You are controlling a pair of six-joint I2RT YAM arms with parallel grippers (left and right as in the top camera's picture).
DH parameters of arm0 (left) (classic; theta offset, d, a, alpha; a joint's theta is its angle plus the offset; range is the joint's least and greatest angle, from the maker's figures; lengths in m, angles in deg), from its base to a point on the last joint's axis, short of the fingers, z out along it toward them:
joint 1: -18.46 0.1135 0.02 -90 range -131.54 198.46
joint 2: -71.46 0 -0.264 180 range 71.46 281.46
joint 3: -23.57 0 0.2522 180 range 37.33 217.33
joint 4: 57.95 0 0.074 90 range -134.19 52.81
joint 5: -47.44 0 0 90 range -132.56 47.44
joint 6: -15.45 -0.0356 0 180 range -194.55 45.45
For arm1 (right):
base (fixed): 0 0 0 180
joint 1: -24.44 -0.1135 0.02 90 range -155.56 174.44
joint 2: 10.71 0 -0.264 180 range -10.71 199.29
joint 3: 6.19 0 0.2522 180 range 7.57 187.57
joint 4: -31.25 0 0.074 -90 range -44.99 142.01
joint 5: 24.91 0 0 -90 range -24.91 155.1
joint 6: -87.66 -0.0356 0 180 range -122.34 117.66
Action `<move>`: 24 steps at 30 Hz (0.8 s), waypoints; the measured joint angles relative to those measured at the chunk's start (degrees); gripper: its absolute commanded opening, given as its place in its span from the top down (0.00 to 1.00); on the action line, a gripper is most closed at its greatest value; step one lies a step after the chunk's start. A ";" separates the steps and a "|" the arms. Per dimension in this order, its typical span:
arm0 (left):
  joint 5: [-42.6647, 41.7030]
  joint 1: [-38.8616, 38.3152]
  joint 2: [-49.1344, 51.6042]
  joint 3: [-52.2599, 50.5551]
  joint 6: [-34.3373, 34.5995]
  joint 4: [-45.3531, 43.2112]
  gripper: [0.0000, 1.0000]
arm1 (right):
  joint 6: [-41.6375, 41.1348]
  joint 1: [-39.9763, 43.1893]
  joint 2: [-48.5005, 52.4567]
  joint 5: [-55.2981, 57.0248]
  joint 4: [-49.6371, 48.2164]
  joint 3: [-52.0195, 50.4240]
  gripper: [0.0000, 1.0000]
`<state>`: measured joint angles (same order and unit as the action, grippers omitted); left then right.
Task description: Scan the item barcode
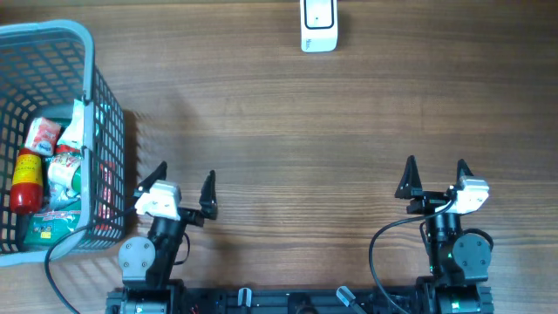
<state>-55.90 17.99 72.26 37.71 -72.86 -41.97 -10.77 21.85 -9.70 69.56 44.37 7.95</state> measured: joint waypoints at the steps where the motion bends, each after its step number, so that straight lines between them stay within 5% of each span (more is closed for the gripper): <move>1: -0.68 0.00 0.00 0.00 0.68 -0.02 0.00 | 0.00 0.00 0.00 0.00 0.00 0.00 0.00; 14: -7.28 0.00 3.06 11.52 8.37 3.17 0.00 | 0.00 0.00 0.00 0.00 0.02 0.00 0.00; 24: -8.24 -0.02 29.64 47.93 8.94 25.68 0.00 | 0.17 0.00 0.04 -0.02 0.00 -0.04 0.00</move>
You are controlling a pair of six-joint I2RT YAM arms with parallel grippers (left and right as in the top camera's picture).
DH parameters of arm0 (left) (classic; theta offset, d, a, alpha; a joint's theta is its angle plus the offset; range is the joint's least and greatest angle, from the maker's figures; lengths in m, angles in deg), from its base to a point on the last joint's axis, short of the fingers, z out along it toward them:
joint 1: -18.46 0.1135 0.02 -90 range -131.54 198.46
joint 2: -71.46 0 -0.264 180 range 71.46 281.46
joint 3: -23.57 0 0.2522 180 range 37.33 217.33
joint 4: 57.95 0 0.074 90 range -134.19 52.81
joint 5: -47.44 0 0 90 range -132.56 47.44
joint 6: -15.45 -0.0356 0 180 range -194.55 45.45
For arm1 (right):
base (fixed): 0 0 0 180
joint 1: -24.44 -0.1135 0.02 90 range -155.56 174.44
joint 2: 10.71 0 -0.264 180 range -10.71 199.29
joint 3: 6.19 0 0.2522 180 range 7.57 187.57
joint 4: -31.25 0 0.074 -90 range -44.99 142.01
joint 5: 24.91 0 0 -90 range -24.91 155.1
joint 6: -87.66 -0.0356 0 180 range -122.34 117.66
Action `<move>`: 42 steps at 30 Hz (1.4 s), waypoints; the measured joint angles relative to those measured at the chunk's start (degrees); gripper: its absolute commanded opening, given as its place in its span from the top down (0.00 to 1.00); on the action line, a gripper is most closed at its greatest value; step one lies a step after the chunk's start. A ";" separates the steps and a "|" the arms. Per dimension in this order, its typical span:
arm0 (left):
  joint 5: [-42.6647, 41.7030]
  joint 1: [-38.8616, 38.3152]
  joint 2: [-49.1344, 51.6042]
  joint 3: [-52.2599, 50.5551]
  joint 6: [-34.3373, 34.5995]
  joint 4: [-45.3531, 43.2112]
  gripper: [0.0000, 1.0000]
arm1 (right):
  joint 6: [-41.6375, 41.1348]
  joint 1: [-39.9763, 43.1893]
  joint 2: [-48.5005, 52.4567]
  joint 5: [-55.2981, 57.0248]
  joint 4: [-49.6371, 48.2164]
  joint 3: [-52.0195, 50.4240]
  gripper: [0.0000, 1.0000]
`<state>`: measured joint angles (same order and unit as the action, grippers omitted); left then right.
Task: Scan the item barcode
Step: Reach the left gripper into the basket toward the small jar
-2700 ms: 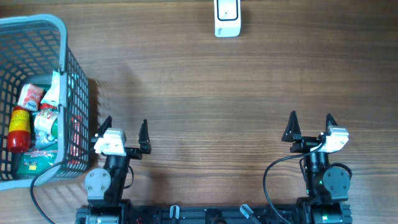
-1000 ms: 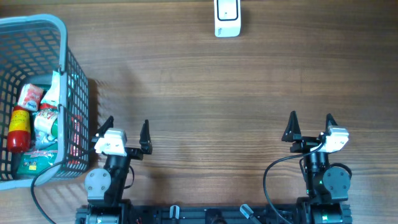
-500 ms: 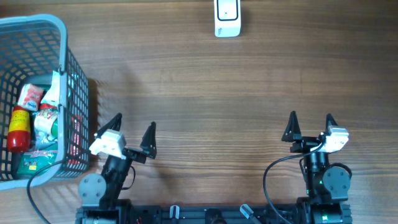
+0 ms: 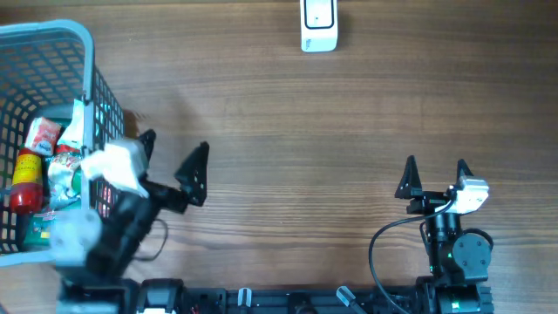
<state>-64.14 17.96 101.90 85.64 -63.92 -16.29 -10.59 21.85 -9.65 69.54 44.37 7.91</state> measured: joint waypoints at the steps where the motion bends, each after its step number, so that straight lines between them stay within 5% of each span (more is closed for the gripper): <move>1: 0.02 0.00 3.69 5.99 0.07 3.93 0.00 | 0.02 0.00 0.00 0.00 0.02 0.02 0.00; 5: -0.26 -0.15 14.67 26.43 -0.04 20.92 0.00 | 0.00 0.00 0.00 0.00 0.07 0.02 0.00; 12: 0.46 -0.15 18.60 29.83 0.02 21.79 0.00 | 0.00 0.00 0.00 0.00 0.09 0.02 0.01; 20: 24.55 -0.24 25.42 36.28 6.78 25.31 0.00 | 0.00 0.00 0.00 0.02 0.09 0.02 0.00; 26: 40.94 6.86 36.74 49.13 14.51 37.31 0.00 | 0.00 0.00 0.00 0.00 0.11 0.02 0.00; 36: 29.81 33.86 52.72 50.01 21.92 49.13 0.00 | 0.00 0.00 0.00 0.00 0.13 0.02 0.00; 42: 26.60 38.93 63.41 49.22 22.53 50.05 0.00 | 0.00 0.00 0.00 0.00 0.13 0.02 0.00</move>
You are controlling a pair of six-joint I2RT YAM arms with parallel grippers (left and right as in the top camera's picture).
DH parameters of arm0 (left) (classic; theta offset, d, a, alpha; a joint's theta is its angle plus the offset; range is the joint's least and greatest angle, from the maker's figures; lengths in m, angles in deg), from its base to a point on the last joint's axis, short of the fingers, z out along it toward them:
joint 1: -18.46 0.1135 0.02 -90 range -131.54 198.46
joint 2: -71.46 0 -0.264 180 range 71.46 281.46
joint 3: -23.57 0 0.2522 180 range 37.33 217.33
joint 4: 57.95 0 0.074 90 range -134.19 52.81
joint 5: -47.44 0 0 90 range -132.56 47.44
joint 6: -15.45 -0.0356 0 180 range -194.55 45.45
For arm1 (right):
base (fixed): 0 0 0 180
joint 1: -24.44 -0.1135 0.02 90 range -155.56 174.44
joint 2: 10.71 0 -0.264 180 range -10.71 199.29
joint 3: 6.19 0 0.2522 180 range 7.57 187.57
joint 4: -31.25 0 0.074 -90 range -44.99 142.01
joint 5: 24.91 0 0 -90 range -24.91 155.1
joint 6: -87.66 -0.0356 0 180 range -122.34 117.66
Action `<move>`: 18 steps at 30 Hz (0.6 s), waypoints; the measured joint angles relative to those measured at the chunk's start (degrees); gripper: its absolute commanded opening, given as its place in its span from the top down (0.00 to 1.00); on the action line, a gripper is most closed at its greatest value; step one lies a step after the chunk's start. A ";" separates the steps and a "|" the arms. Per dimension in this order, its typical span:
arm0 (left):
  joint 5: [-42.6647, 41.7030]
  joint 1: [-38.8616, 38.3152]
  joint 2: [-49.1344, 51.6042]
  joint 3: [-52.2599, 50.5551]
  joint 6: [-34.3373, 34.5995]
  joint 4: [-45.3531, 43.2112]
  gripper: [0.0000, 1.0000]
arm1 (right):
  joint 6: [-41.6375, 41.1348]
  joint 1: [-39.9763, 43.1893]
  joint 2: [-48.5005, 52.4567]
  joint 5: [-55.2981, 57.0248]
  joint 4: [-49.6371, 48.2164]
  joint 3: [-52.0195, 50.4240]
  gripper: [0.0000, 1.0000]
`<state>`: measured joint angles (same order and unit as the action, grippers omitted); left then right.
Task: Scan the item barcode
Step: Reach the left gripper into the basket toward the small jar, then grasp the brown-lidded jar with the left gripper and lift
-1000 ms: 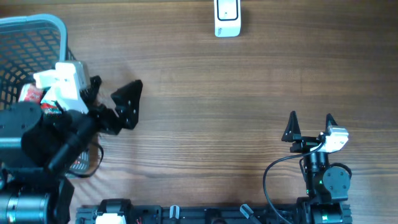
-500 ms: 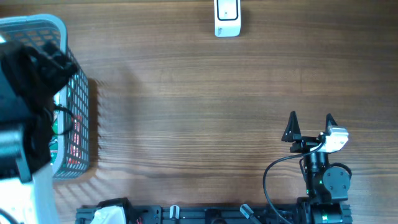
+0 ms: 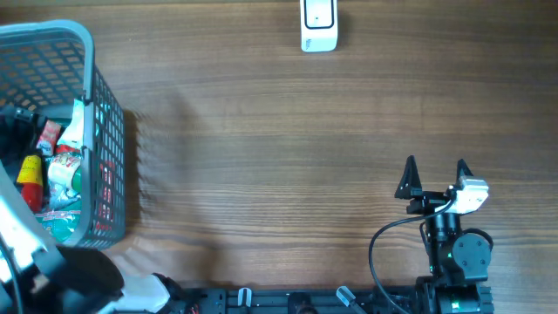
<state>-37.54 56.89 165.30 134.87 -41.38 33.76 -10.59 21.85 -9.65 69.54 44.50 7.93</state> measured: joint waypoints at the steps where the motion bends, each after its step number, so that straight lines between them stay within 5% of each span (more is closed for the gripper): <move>1: -0.33 0.02 1.92 -0.87 0.00 -0.90 0.00 | 0.00 0.00 0.00 0.00 0.02 0.00 0.00; 16: -0.17 0.00 8.31 -26.29 -0.72 -27.30 0.01 | 0.02 0.00 0.00 0.00 0.02 0.00 0.01; 18: -0.35 0.00 8.92 -27.26 -0.76 -28.35 0.12 | 0.00 0.00 0.00 0.02 0.02 0.00 0.00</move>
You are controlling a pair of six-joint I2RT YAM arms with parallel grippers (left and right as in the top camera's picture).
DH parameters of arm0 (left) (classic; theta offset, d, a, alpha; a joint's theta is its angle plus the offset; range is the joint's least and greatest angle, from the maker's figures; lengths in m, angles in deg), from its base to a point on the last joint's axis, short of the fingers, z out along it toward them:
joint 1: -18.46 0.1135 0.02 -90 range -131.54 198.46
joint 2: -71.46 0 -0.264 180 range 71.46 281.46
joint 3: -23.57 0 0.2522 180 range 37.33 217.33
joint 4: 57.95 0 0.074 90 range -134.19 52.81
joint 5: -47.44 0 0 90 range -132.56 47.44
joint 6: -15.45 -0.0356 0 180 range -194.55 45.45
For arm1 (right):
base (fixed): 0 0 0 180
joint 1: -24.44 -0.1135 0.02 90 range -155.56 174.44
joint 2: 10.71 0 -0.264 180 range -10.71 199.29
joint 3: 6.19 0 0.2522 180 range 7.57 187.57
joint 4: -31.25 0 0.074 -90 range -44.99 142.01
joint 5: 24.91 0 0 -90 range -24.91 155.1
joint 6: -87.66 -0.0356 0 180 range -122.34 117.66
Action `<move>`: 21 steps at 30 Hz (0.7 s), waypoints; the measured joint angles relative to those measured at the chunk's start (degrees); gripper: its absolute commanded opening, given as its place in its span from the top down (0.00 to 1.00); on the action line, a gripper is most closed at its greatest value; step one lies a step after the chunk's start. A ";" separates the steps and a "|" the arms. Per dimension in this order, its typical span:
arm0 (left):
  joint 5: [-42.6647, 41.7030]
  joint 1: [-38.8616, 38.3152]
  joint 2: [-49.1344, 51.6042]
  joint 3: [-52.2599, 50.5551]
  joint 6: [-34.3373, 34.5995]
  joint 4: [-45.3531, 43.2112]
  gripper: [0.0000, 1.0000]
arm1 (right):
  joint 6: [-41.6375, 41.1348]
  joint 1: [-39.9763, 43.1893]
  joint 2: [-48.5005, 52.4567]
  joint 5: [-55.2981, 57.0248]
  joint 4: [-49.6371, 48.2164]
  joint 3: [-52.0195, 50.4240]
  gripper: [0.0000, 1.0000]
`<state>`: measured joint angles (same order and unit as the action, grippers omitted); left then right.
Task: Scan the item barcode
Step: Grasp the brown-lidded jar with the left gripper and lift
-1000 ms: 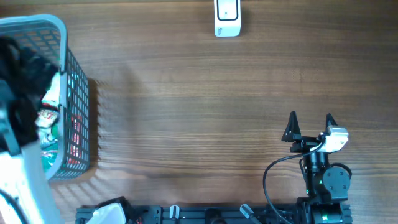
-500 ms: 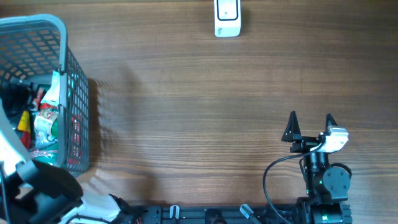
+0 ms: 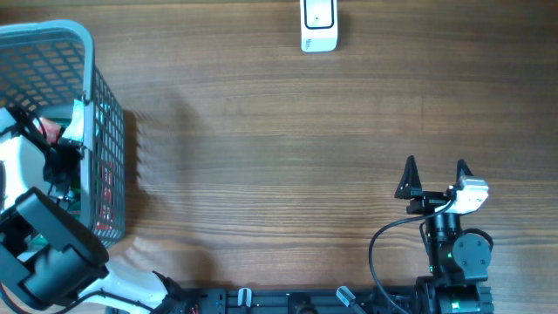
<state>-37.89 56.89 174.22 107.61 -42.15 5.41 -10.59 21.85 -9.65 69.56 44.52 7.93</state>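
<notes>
The grey mesh basket (image 3: 106, 113) stands at the table's left edge and holds the grocery items. A white packet (image 3: 79, 124), a bit of a red-and-white packet (image 3: 54, 131) and a green packet (image 3: 75, 194) show in it. My left arm reaches over the basket from the near side, and its gripper (image 3: 61, 162) is down among the items, covering most of them. How its fingers stand is hidden. The white barcode scanner (image 3: 318, 26) sits at the far edge. My right gripper (image 3: 433, 177) rests open at the near right, holding nothing.
Bare wooden tabletop (image 3: 288, 148) lies between the basket, the scanner and the right arm. The right arm's base and cable (image 3: 384, 244) are at the near edge.
The left arm has moved further over the basket, and its gripper now sits lower among the items, hiding the red bottle and other packets. The right arm has not moved.
Both grippers first rested open at the near edge. The left one then stood tilted towards the basket's right wall, later over the basket's left part, and now sits among the items. The right arm, scanner and basket stayed still.
</notes>
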 measured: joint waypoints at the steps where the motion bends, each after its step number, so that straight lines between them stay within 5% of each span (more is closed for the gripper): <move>1: -0.42 0.00 0.44 -0.20 -0.15 -0.42 0.21 | 0.00 0.00 0.00 0.00 0.00 0.00 0.00; 9: -1.68 0.00 1.60 -0.31 -0.81 -0.83 0.44 | 0.02 0.00 0.00 0.00 0.00 0.00 0.00; 21: -2.45 0.00 0.59 20.44 -0.76 15.58 0.46 | 0.00 0.00 0.00 -0.02 0.00 0.00 0.00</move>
<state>-40.34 56.89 174.81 128.05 -42.91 21.00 -10.59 21.85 -9.65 69.54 44.52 7.93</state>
